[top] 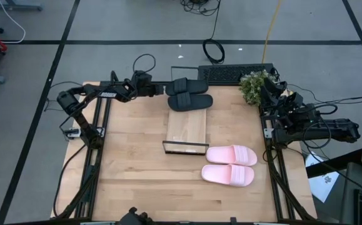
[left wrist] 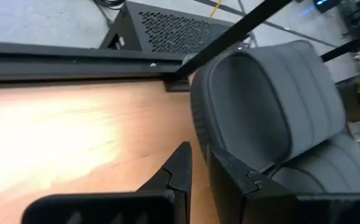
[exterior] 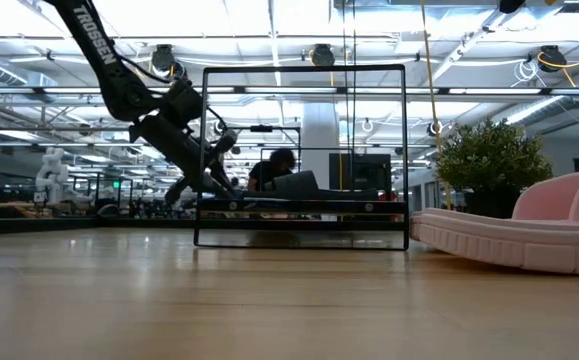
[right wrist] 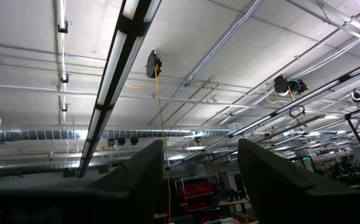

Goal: Pick and place slides into the shelf
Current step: Adjust the black slides on the shelf

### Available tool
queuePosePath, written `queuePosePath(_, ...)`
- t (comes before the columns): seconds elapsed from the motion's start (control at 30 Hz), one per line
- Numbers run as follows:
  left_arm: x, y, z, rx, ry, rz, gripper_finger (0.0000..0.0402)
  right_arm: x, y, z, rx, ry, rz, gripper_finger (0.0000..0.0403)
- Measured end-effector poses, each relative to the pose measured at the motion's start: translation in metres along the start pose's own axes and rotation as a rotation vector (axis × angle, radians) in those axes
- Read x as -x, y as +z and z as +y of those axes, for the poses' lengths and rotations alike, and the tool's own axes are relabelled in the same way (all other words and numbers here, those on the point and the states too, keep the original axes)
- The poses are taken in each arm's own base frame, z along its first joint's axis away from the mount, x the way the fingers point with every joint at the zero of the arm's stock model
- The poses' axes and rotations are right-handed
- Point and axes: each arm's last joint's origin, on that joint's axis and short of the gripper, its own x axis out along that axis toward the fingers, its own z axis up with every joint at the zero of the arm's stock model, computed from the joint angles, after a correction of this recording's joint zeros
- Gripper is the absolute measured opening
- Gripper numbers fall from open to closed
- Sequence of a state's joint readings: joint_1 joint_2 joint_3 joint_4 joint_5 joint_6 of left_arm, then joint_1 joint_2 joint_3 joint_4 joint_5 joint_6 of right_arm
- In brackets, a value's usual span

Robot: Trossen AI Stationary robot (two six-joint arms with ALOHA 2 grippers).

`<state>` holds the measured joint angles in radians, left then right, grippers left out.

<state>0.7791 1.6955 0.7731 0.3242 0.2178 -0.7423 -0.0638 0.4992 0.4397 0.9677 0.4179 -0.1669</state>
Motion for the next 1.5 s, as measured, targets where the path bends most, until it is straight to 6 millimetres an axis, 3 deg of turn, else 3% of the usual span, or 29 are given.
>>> queuePosePath(0.23,0.003,0.011,0.004,0.064,-0.084,-0.002,0.0087,0.000,0.000,0.000,0.002,0.000,0.000,0.0196)
queuePosePath(0.47,0.003,0.011,0.006,0.089,-0.074,0.009,0.0153,0.000,0.000,0.000,0.002,0.000,0.000,0.0196)
queuePosePath(0.67,0.003,0.008,0.004,0.088,-0.076,0.018,0.0186,0.000,0.000,0.000,0.002,0.000,0.000,0.0196)
queuePosePath(1.27,-0.001,0.001,-0.005,0.093,-0.061,0.002,0.0191,-0.001,-0.002,0.001,0.006,0.001,0.007,0.0196)
queuePosePath(1.5,-0.025,-0.010,-0.001,0.155,-0.103,0.025,0.0191,-0.001,-0.003,0.001,0.003,0.001,0.004,0.0196)
